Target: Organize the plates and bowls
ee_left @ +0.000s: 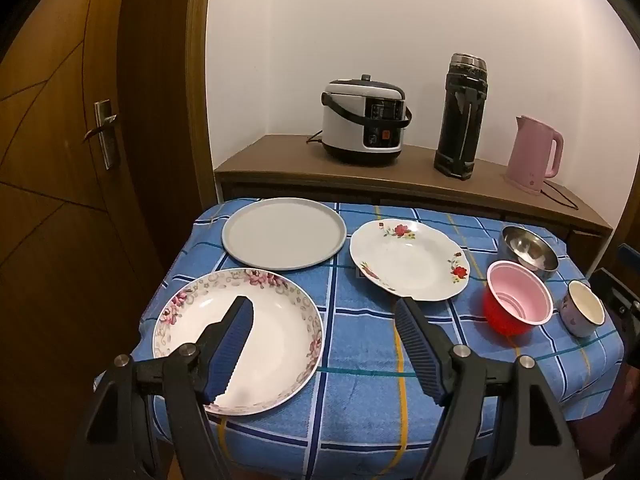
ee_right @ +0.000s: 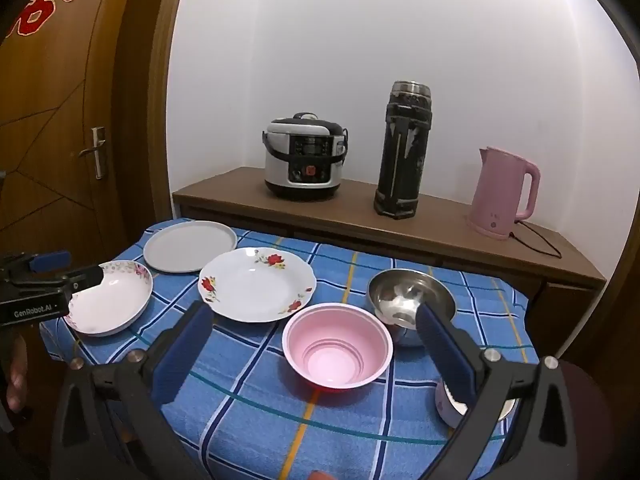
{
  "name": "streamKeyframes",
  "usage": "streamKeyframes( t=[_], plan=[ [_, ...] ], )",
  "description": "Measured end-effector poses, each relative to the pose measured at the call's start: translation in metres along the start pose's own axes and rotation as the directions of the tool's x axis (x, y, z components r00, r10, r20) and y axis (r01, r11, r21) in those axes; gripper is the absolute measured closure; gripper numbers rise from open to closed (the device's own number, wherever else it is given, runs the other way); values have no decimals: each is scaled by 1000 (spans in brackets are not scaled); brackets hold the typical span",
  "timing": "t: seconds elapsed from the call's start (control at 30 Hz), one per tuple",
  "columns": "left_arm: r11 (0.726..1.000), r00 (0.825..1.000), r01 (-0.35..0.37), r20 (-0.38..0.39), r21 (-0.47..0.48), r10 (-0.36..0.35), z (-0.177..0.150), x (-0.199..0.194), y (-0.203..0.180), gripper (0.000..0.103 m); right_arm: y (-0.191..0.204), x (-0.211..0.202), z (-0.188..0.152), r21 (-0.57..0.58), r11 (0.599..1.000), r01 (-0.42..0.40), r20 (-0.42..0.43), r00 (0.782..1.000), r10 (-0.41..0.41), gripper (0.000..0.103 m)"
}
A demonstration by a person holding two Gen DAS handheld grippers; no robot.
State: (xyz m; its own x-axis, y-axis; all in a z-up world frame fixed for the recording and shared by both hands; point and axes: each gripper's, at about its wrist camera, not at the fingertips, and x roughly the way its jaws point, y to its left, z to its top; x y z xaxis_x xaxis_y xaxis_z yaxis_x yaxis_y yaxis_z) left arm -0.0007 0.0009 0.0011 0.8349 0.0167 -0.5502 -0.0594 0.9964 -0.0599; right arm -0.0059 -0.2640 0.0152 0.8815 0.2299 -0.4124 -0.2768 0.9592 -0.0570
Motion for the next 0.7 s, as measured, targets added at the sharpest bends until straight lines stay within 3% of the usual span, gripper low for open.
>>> streamKeyframes(
  t=[0.17, 0.7],
  plan=[
    [1000, 1000, -6, -28, 24, 6, -1, 9, -4, 28, -1, -1, 0, 2, 1000, -1, -5, 1000, 1, 0],
    [1000, 1000, -9, -10, 26, 9, -4, 9, -3, 28, 8, 4, -2, -7, 1000, -13, -12, 1000, 13, 0]
  ],
)
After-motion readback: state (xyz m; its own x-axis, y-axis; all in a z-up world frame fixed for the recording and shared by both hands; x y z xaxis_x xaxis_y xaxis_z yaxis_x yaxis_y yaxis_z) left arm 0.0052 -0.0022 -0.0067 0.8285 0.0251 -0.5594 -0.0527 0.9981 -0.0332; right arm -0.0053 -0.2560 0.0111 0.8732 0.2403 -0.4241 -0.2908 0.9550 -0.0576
